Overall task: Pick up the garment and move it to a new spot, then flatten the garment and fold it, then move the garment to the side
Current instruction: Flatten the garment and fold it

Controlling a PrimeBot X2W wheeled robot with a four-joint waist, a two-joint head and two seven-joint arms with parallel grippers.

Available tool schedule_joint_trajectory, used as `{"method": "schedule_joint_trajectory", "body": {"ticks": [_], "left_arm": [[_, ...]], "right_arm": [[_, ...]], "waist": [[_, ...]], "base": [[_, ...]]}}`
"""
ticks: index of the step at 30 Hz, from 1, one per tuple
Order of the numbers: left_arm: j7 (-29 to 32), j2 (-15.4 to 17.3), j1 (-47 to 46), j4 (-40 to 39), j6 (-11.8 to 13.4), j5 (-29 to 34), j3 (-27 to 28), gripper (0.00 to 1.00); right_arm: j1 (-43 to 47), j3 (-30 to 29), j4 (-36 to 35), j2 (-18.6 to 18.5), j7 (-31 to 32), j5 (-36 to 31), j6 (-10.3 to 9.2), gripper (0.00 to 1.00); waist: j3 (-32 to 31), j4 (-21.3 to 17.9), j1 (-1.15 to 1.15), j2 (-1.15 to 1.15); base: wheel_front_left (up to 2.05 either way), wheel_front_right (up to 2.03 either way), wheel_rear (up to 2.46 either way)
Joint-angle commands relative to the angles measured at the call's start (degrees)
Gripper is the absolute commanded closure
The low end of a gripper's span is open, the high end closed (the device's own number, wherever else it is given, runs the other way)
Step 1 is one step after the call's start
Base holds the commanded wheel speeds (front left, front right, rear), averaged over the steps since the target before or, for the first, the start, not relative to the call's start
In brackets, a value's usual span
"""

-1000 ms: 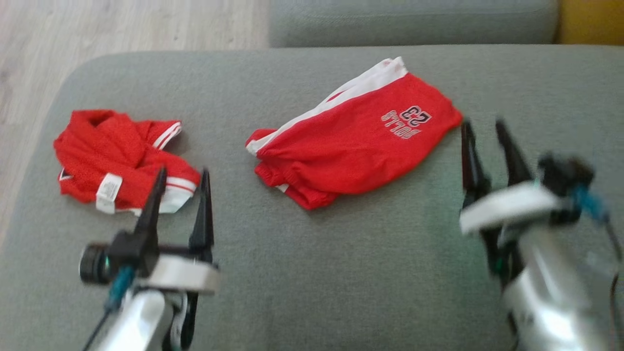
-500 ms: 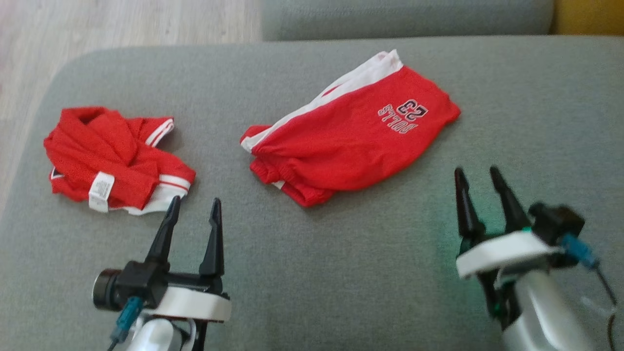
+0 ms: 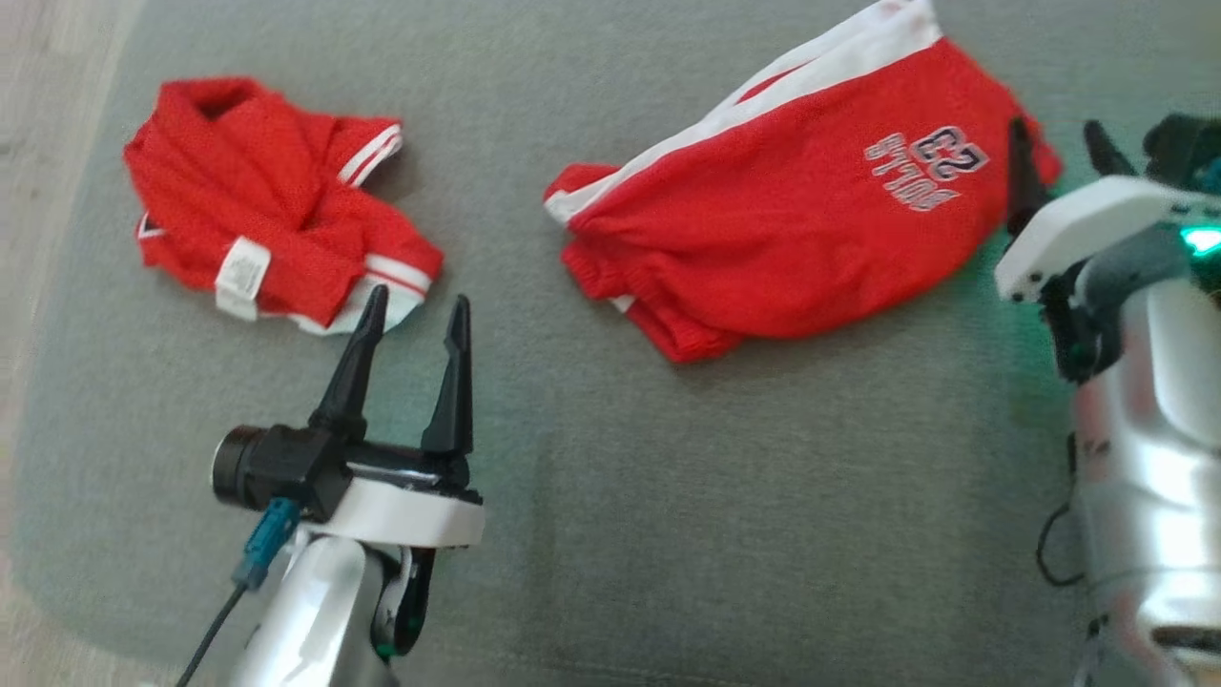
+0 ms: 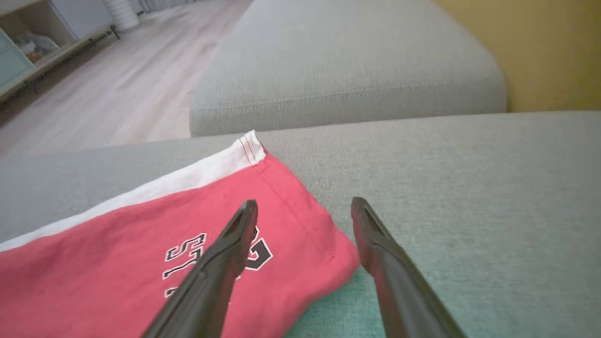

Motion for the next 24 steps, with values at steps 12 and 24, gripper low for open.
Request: {"method": "schedule_joint_trajectory", "body": {"ticks": [12, 24], "left_arm": [[-0.4, -2.4, -2.3, 0.1, -2.6, 2.1, 3.6, 0.0], [-0.4, -3.1, -2.0, 1.1, -3.4, 3.4, 5.1, 0.0]], "right_arm": [[-10.3, -3.2, 14.8, -4.8, 0.4, -10.1, -0.04, 0.0], [-12.9, -0.3, 23.9, -4.9, -4.7, -8.1, -0.04, 1.0]], "waist": [[4.4, 5.6, -0.02, 0.0], [2.3, 3.9, -0.02, 0.0]], "base": [[0.0, 0.0, 0.0], [0.0, 0.0, 0.0]]}}
